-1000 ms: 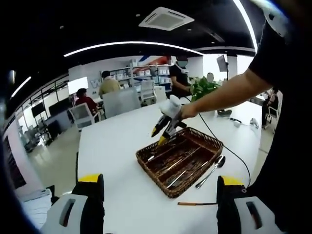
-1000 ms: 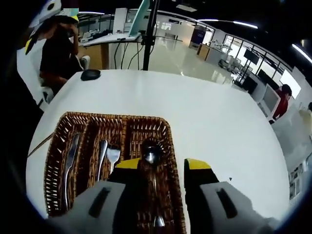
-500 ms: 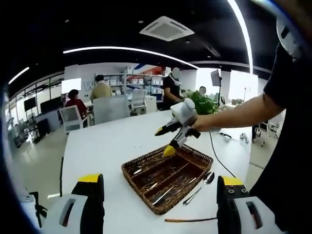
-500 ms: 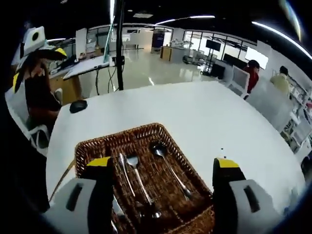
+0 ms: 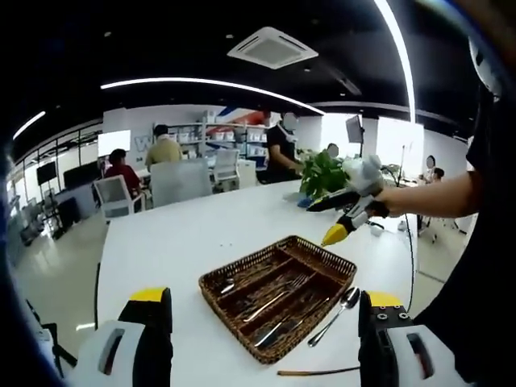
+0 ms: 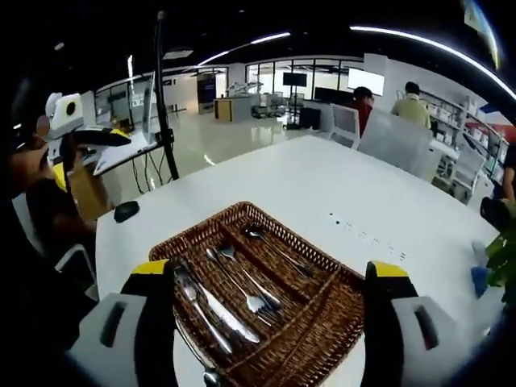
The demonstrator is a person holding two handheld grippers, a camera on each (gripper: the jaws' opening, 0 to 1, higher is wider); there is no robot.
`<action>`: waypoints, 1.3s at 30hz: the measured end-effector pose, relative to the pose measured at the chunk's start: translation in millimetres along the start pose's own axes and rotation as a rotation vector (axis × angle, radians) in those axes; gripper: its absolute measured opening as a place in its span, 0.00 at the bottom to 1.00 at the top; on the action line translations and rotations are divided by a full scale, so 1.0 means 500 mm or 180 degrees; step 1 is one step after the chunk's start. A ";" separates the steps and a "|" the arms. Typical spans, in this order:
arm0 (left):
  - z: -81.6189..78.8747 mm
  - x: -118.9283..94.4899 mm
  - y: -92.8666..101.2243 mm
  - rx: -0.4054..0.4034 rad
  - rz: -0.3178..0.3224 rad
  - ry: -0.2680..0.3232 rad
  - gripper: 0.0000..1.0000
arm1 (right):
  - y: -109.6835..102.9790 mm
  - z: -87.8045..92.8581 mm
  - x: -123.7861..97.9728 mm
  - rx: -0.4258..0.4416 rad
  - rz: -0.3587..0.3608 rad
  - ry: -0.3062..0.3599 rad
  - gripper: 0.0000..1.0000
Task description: Arrange the knives, forks, and spoons in their matching storage slots by inserting each utensil handle-first until every utensil is classified and aligned in the correct compartment
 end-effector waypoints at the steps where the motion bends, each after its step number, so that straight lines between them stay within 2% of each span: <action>1: 0.000 -0.003 -0.001 -0.0003 -0.0017 0.0010 1.00 | 0.003 0.004 -0.011 -0.0001 0.0028 -0.0004 0.99; 3: 0.001 -0.009 0.000 -0.0013 -0.0031 0.0028 1.00 | 0.013 0.013 -0.038 -0.0016 0.0104 0.0023 0.99; 8: 0.002 -0.014 0.015 -0.0022 0.0000 0.0049 1.00 | 0.021 0.033 -0.109 0.0140 0.0265 0.0138 0.99; 17: 0.012 -0.020 0.034 0.0114 -0.0089 -0.0128 1.00 | 0.008 0.057 -0.227 0.0331 0.0375 0.0305 0.99; 19: 0.017 -0.023 0.034 0.0138 -0.0132 -0.0179 1.00 | 0.005 0.061 -0.238 0.0307 0.0404 0.0310 0.99; 21: 0.027 -0.027 0.029 0.0161 -0.0211 -0.0305 1.00 | 0.000 0.068 -0.245 0.0324 0.0405 0.0283 0.99; 24: 0.025 -0.036 0.027 0.0149 -0.0245 -0.0281 1.00 | -0.023 0.072 -0.261 0.0344 0.0386 0.0276 0.99; 25: 0.023 -0.039 0.027 0.0147 -0.0247 -0.0270 1.00 | -0.030 0.071 -0.263 0.0300 0.0383 0.0271 0.99; 28: 0.021 -0.043 0.035 0.0132 -0.0172 -0.0280 1.00 | -0.043 0.065 -0.268 -0.0087 0.0401 0.0201 0.99; 29: 0.021 -0.045 0.036 0.0143 -0.0166 -0.0283 1.00 | -0.045 0.064 -0.268 -0.0124 0.0389 0.0198 0.99; 34: 0.024 -0.049 0.036 0.0164 -0.0185 -0.0303 1.00 | -0.035 0.051 -0.270 -0.0085 0.0380 0.0224 0.99; 39: 0.020 -0.049 0.041 0.0296 -0.0161 -0.0320 1.00 | -0.029 0.049 -0.270 -0.0103 0.0391 0.0229 0.99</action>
Point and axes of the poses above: the point that each gripper's makers call its tool centre point, and the gripper's own axes: x roughly forward along the fingers, y roughly to its right, z roughly out of its underside, the point moved 4 cm from there along -x, roughly backward along the fingers, and after that the axes turned 1 degree about z, right-handed, at the moved point
